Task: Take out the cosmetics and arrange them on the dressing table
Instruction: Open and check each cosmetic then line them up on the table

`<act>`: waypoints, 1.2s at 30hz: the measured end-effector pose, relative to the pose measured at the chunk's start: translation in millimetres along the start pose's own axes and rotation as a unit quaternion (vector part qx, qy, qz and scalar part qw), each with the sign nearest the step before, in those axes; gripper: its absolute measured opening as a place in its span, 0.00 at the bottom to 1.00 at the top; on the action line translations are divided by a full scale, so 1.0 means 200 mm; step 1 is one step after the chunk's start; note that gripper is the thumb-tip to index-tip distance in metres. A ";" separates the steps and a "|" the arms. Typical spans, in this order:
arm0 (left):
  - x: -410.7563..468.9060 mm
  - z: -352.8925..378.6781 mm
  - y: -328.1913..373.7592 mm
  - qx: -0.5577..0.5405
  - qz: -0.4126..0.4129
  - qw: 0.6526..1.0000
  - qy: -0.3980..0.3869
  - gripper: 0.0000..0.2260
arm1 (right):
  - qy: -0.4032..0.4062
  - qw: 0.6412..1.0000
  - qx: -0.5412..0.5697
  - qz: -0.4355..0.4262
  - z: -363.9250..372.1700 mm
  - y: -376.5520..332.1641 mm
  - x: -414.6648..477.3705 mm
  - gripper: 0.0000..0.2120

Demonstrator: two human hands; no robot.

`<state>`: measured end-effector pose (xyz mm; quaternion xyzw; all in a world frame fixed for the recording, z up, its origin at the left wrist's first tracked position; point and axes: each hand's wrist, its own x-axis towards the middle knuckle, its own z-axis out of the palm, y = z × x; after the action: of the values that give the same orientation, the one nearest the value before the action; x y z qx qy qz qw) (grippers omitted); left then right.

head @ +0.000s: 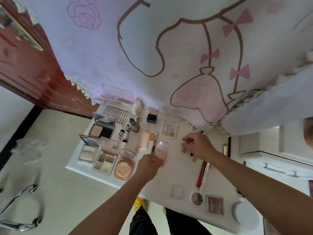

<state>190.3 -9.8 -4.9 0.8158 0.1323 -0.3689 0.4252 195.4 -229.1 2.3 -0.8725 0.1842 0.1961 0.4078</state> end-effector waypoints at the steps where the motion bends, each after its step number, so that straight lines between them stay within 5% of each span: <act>1: 0.00 0.00 0.01 0.006 0.006 1.000 0.001 0.07 | -0.020 1.000 -0.023 -0.006 0.00 0.01 -0.04 0.12; 7: 0.00 0.02 -0.03 0.011 0.016 1.000 0.004 0.11 | -0.131 0.970 -0.199 -0.039 0.15 0.09 -0.27 0.20; 13: -0.02 -0.01 -0.11 0.053 0.020 0.998 -0.014 0.09 | -0.182 0.890 -0.409 -0.084 0.41 0.17 -0.42 0.32; 18: -0.08 -0.07 -0.16 0.047 0.042 0.998 -0.018 0.09 | -0.119 0.886 -0.442 -0.076 0.51 0.17 -0.47 0.22; 22: -0.13 -0.15 -0.25 0.044 0.042 0.998 -0.021 0.09 | -0.078 0.933 -0.351 -0.029 0.53 0.16 -0.47 0.23; 27: -0.17 -0.26 -0.21 0.011 0.056 0.998 -0.029 0.08 | 0.019 0.995 -0.088 0.037 0.42 0.08 -0.49 0.27; 36: -0.29 -0.34 0.11 -0.099 0.124 0.981 -0.112 0.04 | 0.107 0.974 0.200 0.031 0.14 -0.24 -0.66 0.27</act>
<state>194.4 36.9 74.0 0.7334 0.0177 -0.3875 0.5583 100.1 -156.9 80.9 -0.7832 0.2893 0.0739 0.5454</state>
